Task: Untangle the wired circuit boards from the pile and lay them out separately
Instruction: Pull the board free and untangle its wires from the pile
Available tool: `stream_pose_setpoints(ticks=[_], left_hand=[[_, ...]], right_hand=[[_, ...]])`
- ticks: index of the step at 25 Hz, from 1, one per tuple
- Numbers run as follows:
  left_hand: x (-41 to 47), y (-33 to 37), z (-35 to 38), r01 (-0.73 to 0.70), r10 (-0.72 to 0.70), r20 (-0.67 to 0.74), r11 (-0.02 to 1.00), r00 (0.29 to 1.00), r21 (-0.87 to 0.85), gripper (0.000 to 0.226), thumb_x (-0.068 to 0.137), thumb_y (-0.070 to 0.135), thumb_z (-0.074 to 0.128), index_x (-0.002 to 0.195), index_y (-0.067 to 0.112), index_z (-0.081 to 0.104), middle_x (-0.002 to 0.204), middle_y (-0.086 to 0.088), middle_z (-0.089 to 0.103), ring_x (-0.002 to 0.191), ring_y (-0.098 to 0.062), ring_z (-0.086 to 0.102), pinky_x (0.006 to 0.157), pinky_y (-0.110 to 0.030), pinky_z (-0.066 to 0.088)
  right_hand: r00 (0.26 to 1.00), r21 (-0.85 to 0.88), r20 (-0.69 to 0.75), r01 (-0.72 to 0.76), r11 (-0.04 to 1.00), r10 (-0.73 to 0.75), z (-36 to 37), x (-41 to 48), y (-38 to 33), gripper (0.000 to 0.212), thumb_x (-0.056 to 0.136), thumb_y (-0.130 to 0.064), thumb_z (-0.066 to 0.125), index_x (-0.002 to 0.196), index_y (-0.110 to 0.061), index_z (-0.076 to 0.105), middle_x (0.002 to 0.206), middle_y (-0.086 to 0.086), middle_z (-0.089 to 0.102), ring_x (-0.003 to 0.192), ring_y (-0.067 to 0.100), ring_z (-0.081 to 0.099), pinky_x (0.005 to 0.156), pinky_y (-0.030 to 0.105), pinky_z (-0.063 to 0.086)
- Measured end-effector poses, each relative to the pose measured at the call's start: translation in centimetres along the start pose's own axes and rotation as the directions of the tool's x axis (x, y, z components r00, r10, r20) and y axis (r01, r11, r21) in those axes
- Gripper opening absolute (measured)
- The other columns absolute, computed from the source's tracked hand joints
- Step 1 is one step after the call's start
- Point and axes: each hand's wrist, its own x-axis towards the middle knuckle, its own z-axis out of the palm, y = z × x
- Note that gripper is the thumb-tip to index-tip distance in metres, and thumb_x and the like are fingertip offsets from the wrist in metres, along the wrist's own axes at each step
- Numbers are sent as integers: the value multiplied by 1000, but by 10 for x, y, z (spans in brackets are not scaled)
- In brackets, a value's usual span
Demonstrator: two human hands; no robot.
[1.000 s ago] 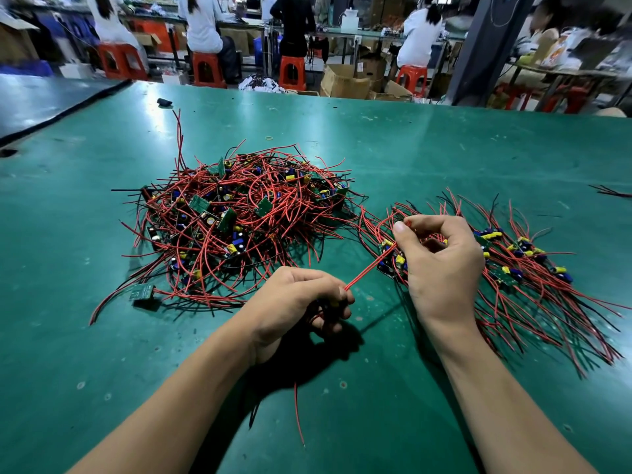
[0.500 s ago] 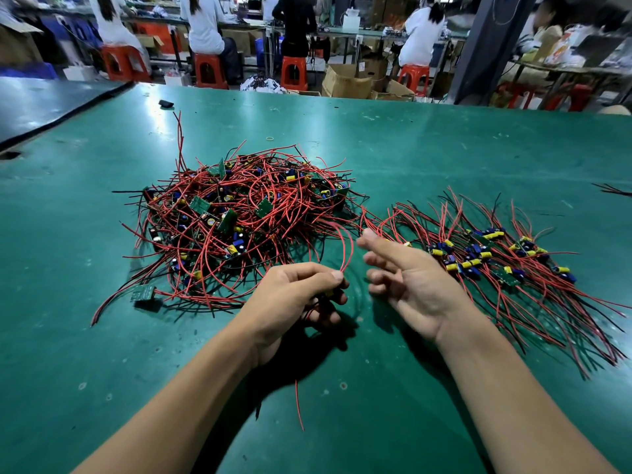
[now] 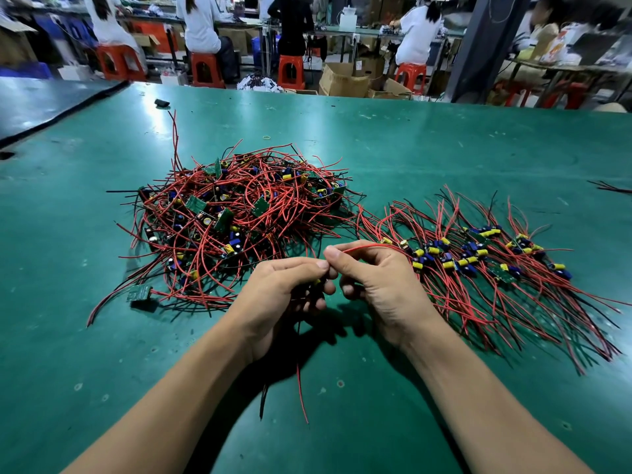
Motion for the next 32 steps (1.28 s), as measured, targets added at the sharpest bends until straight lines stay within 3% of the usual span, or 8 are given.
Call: stream_pose_setpoints(ticks=[6,10,18,23,25,27,29,32], left_hand=[[1,-12,8,-148,184,-75,926,980,347,17,90,12,68,75,9,76,65,-8,71,46,-14,48,44,-19,39],[3,-13,8,-140,181,-70,909,981,392,17,89,12,68,75,11,76,65,-8,71,45,-19,47,44,-20,38],[3,-10,3,-115,145,-56,924,988,365,15,89,13,68,78,9,77,68,-7,72,55,-21,49,44,-20,41],[4,-9,2,-130,158,-43,916,986,379,14,89,14,69,79,10,78,70,-8,73,56,-21,51,46,-21,42],[4,-10,2,-135,161,-35,911,986,389,14,90,14,68,80,10,78,70,-8,73,52,-20,50,45,-21,41],[5,-10,1,-135,165,-39,906,986,402,14,90,13,68,80,10,78,70,-11,72,49,-17,48,44,-20,40],[5,-10,0,-133,167,-49,902,985,410,14,90,12,68,79,9,77,68,-11,70,48,-16,48,44,-20,40],[5,-8,-2,-115,151,-62,913,987,392,14,90,12,68,80,8,77,66,-7,71,48,-16,48,43,-20,40]], right_hand=[[963,-457,-215,50,888,-165,-18,1,-7,15,90,-25,75,81,-13,76,50,-6,60,41,9,54,46,23,43],[921,-643,-216,115,757,-323,-26,6,-8,16,92,-24,73,85,-11,79,72,-11,66,57,0,58,65,19,44],[839,-675,-290,161,720,-460,-40,13,-8,10,92,-26,73,89,-17,79,75,-12,64,62,-4,56,63,10,37],[769,-700,-329,192,688,-549,-45,13,-10,16,91,-25,74,95,-11,80,84,-9,69,75,-4,62,74,4,39],[762,-753,-268,216,621,-590,-46,12,-8,19,94,-24,70,101,-9,79,89,-2,71,82,2,63,79,9,43],[794,-831,-180,193,522,-581,-47,12,-6,22,99,-28,64,109,-14,78,98,-1,73,92,14,65,83,25,49],[810,-884,-162,135,448,-564,-49,10,-6,25,100,-36,61,113,-22,76,104,-7,73,97,17,66,78,31,50],[775,-854,-197,165,493,-600,-54,11,-7,23,97,-37,65,106,-20,79,100,-5,76,94,17,69,82,36,55]])
